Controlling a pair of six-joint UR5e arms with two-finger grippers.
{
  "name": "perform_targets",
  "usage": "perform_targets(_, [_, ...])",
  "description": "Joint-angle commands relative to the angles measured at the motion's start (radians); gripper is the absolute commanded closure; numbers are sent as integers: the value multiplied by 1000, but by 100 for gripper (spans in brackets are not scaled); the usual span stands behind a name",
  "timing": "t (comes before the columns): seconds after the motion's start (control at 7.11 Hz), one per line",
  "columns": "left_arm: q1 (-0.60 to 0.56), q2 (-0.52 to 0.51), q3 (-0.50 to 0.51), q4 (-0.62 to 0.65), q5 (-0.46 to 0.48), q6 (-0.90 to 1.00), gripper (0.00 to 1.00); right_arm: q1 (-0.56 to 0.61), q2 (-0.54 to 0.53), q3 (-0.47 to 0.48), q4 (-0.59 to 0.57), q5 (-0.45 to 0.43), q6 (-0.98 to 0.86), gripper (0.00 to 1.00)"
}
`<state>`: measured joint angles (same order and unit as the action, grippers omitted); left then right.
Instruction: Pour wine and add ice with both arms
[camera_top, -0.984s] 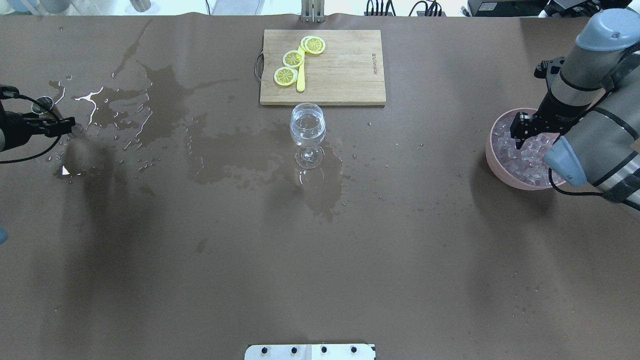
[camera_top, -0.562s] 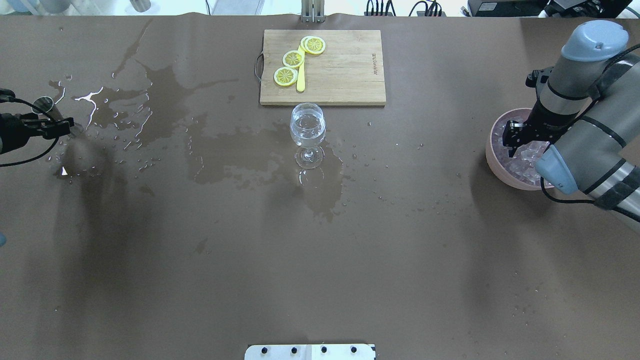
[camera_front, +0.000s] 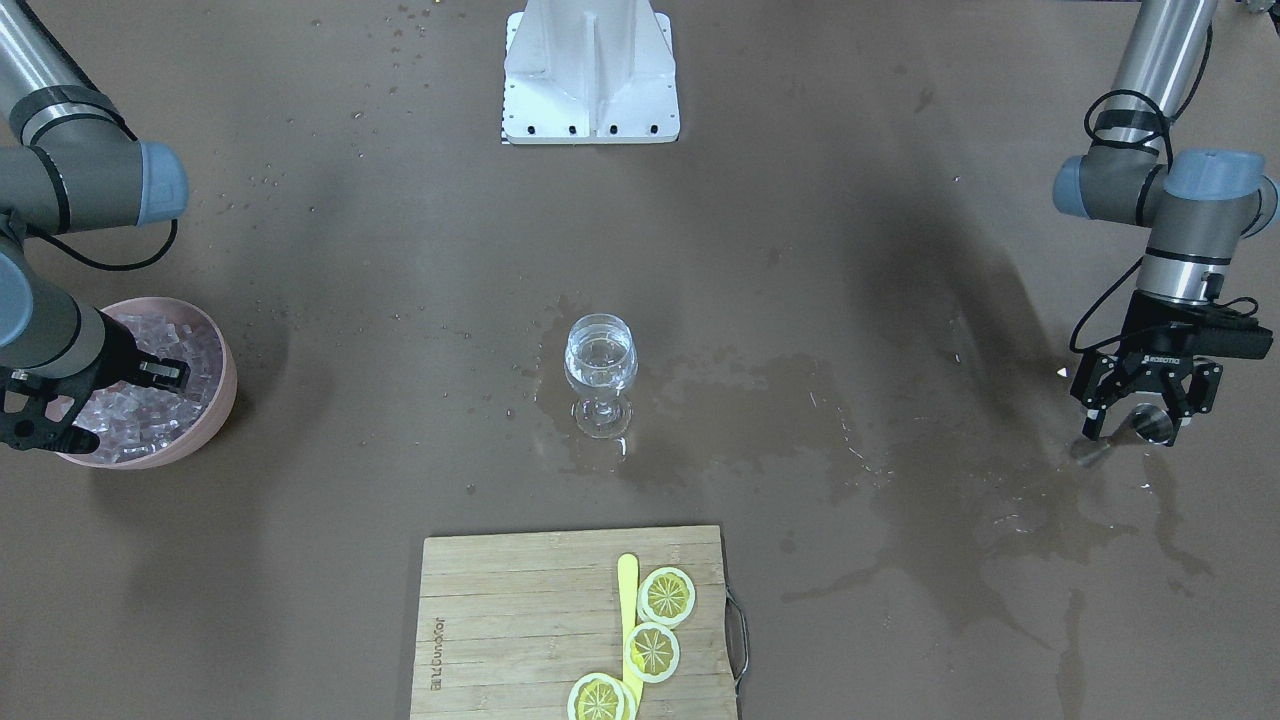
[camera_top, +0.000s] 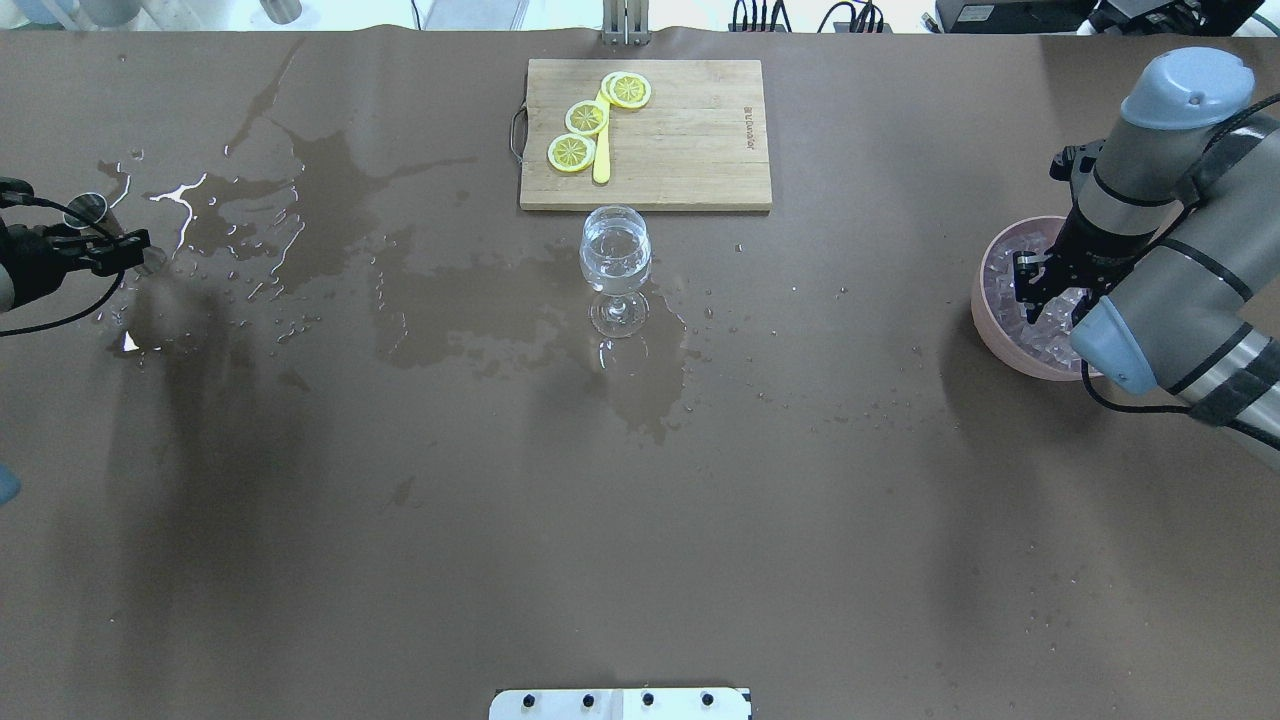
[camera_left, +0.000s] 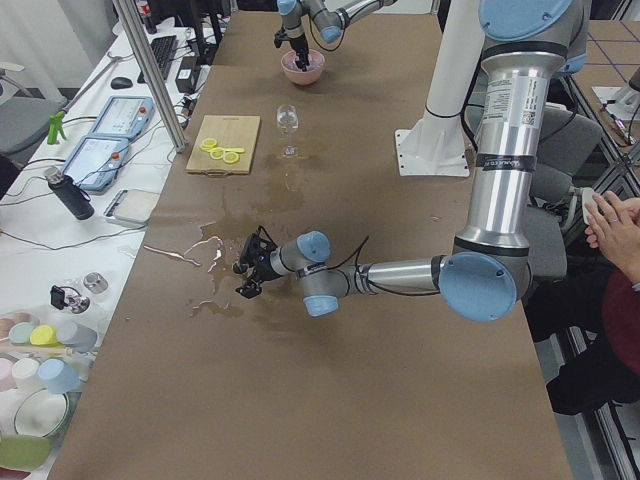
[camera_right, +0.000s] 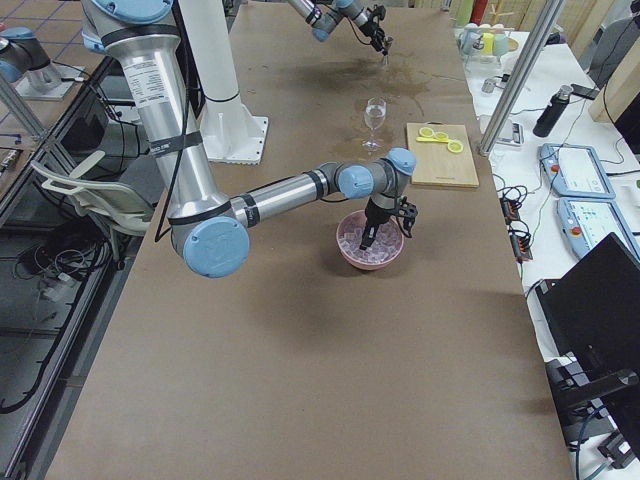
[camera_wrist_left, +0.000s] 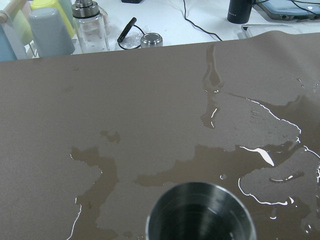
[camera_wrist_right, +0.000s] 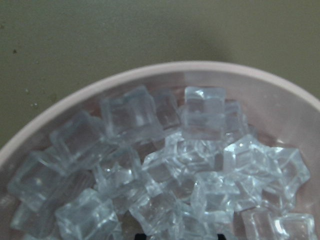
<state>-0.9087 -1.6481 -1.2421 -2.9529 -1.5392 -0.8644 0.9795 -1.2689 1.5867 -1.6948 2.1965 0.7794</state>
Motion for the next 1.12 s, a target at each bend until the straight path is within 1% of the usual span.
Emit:
perform_targets(0.0, [11, 1, 1, -2, 18, 1, 13, -5, -1, -1, 0, 0, -2, 46])
perform_targets(0.14, [11, 1, 3, -2, 18, 1, 14, -7, -3, -1, 0, 0, -5, 45])
perform_targets(0.28, [11, 1, 6, -15, 40, 1, 15, 1, -3, 1, 0, 2, -9, 45])
perform_targets(0.42, [16, 1, 47, -69, 51, 1, 18, 7, -3, 1, 0, 2, -9, 45])
perform_targets(0.56, [17, -1, 62, -98, 51, 4, 23, 13, -4, 1, 0, 3, -11, 45])
perform_targets(0.98, [17, -7, 62, -98, 53, 4, 23, 1, 0, -7, 0, -1, -11, 46])
